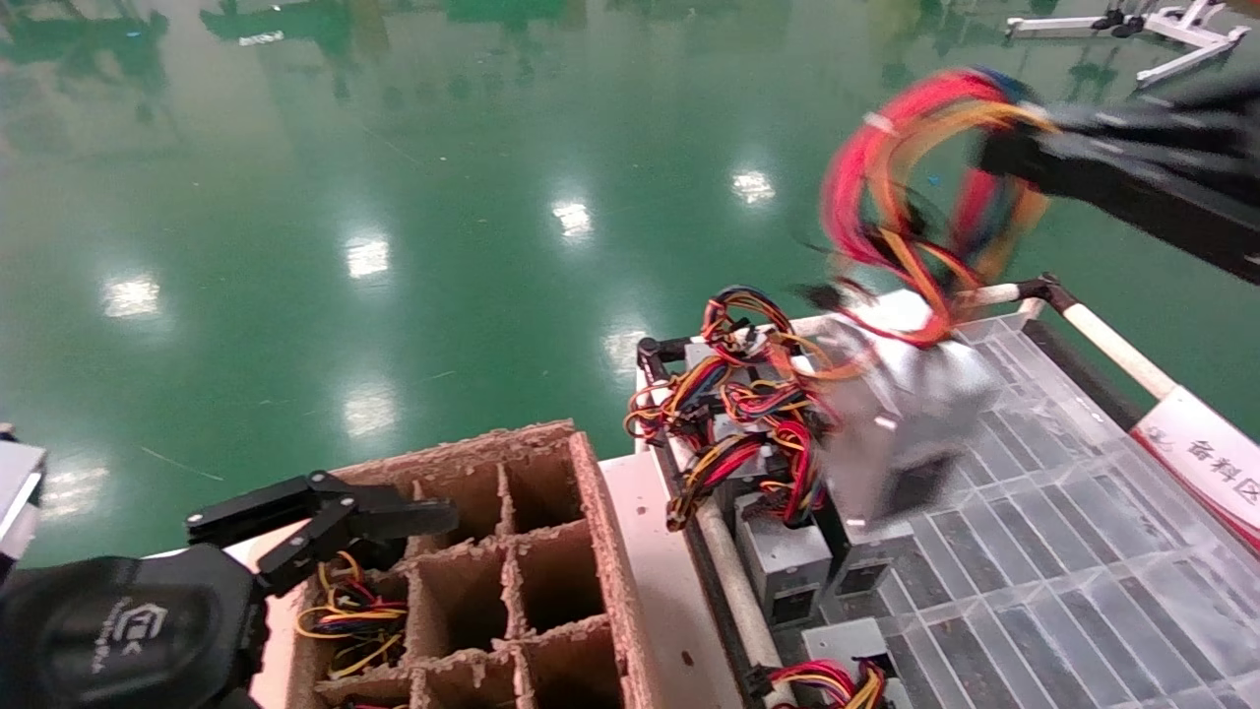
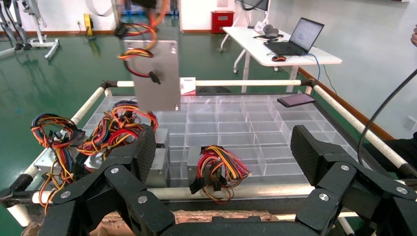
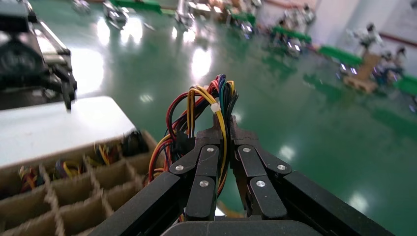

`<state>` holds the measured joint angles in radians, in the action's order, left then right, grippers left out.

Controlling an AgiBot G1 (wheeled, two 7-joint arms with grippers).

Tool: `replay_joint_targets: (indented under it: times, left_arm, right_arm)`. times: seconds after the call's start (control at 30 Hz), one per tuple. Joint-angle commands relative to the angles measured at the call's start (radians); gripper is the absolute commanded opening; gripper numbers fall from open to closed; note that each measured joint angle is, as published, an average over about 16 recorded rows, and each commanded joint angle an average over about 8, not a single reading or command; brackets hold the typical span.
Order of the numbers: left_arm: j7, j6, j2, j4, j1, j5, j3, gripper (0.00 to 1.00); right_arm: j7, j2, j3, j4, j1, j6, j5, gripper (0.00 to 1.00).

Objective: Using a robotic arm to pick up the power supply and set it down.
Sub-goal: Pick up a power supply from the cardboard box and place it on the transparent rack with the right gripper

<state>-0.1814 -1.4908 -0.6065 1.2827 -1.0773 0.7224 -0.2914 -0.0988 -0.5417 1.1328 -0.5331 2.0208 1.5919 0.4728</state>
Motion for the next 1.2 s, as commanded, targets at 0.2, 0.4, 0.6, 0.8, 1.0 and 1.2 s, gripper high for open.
replay_joint_targets:
  times: [0.2,0.4,0.6,0.8,1.0,1.2]
  left_arm:
    - [0.000,0.000,0.000,0.000,0.000,0.000,0.000,1.00]
    - [0.000,0.000,0.000,0.000,0.000,-0.001,-0.001,1.00]
    - [0.001,0.000,0.000,0.000,0.000,-0.001,-0.001,1.00]
    - [0.001,0.001,0.001,0.000,0.000,-0.001,-0.001,1.00]
    - [0.001,0.001,0.001,0.000,0.000,-0.001,-0.002,1.00]
    - [0.001,0.001,0.001,0.000,0.000,-0.002,-0.002,1.00]
  right_arm:
    - [0.040,0.138,0.040,-0.086,0.015,-0.007,0.025,0.00]
    - [0.037,0.186,0.070,-0.093,-0.010,-0.009,0.026,0.00]
    - [0.003,0.206,0.102,-0.077,-0.088,-0.013,-0.006,0.00]
    - [-0.042,0.194,0.124,-0.049,-0.178,-0.015,-0.059,0.00]
    - [-0.070,0.171,0.141,-0.013,-0.237,-0.017,-0.090,0.00]
    - [-0.090,0.137,0.161,0.031,-0.289,-0.016,-0.105,0.00]
